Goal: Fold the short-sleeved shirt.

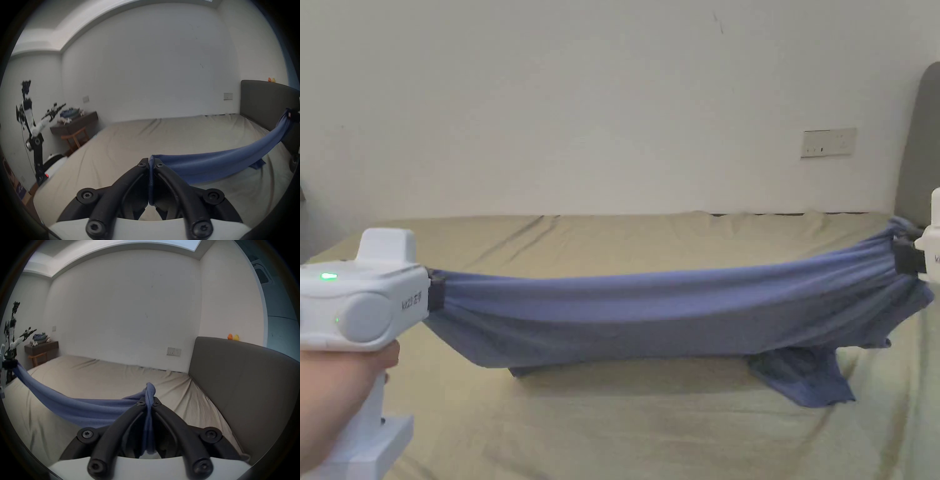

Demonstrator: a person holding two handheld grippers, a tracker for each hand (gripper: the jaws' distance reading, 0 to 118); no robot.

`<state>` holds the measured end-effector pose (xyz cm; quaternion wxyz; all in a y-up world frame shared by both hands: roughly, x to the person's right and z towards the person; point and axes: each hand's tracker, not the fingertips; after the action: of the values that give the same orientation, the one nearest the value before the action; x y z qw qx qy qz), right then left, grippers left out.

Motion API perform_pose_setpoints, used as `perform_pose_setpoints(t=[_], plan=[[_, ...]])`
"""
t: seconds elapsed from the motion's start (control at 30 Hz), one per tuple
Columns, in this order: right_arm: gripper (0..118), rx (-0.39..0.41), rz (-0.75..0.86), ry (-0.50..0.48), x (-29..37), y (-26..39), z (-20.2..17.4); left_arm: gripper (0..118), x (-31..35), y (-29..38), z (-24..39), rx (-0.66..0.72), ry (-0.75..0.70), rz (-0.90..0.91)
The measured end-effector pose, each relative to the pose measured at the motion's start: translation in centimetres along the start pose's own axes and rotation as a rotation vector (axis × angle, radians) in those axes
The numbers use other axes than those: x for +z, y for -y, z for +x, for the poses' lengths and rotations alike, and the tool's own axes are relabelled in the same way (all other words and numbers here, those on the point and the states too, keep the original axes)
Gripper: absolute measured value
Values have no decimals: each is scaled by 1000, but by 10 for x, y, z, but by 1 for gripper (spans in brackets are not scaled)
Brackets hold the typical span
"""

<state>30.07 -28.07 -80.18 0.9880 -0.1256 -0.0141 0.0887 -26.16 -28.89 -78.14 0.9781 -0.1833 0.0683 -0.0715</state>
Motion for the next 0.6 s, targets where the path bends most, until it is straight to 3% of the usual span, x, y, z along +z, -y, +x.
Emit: perform_pose_setpoints(t=[0.1,0.17,0.2,0.4,0.53,0.57,0.6], plan=[[1,23,-11,-22,55,43,2,2,45,47,-1,4,15,2],[1,-35,-100,-41,96,77,1,2,78,79,-7,58,51,-18],[1,-1,-80,-40,115,87,0,2,93,94,-7,44,55,-30],[1,5,-126,-105,229,160,-2,2,171,190,-25,41,104,-102],[1,36,-139,-134,280,202,-5,2,208,242,-33,6,143,-177],[1,5,-211,-149,279,224,2,2,214,253,-34,-10,153,-204],[1,37,-220,-152,283,232,2,2,218,262,-35,-12,167,-229]])
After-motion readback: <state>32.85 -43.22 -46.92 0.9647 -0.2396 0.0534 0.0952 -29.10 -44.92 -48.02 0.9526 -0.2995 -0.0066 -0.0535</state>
